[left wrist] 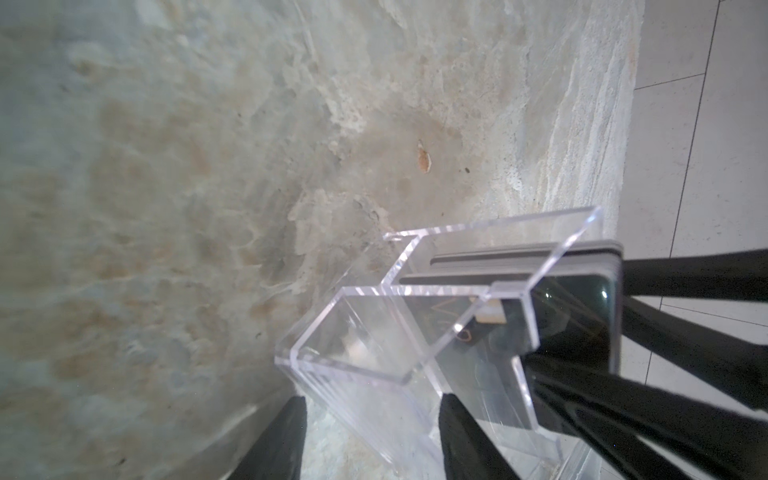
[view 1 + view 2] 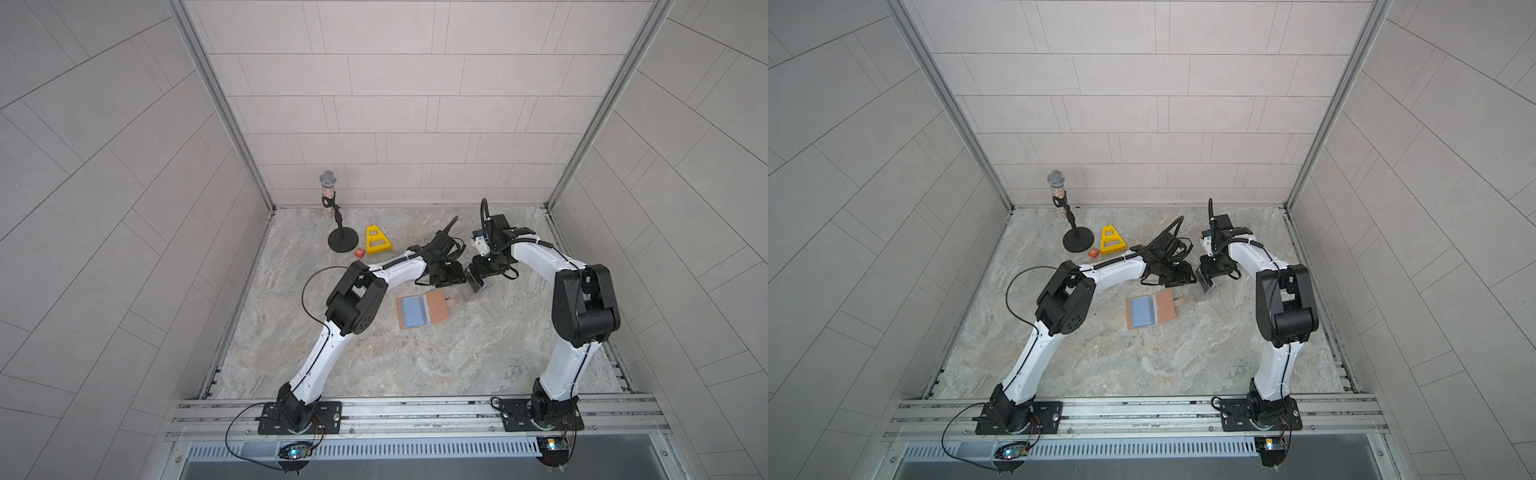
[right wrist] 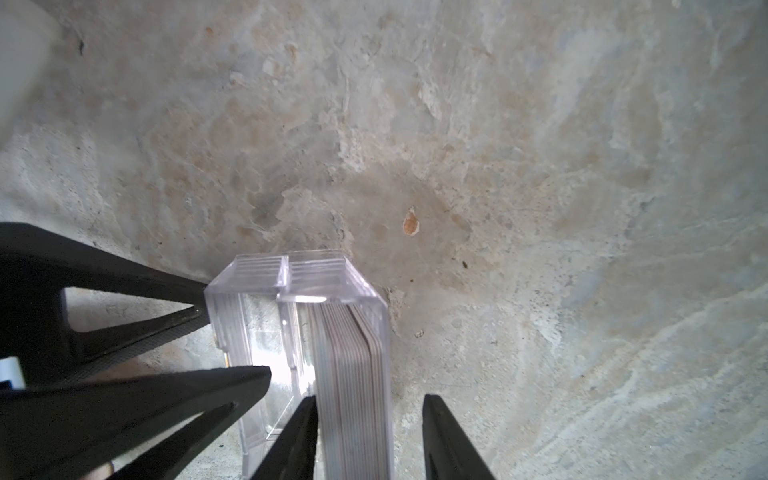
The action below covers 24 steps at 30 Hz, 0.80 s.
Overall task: Insert credit cards into a card holder
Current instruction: Pick up the credit card from the storage box.
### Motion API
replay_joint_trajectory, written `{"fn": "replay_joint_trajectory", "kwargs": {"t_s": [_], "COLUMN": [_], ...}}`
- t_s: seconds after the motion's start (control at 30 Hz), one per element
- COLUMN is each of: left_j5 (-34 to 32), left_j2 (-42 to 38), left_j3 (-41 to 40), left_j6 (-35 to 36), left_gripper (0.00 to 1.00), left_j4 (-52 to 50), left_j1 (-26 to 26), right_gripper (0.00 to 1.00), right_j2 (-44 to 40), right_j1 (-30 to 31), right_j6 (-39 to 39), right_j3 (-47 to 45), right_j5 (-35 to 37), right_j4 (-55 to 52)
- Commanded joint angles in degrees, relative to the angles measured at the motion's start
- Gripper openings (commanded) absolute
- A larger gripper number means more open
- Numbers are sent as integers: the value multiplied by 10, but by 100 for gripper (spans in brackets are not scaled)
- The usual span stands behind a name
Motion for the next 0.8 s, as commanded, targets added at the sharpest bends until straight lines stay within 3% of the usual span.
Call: {"fn": "replay_joint_trajectory", "kwargs": {"t_s": [0.0, 0.57, 0.77], "left_j5": [-26, -43, -41], "left_j2": [7, -17, -17], "left_j3": [-28, -72, -76], "left_j6": [11, 7, 6], "left_gripper": [54, 53, 53], "left_j4": [-46, -30, -28], "left_j1": [-1, 7, 9], "right_gripper": [41, 39, 33], "right_j2": [7, -18, -21], "right_j1": [-4, 6, 8], "right_j6": [-6, -8, -8], "right_j3": [8, 24, 26], "right_j5": [36, 62, 65], "right_j4": [-24, -46, -50]}}
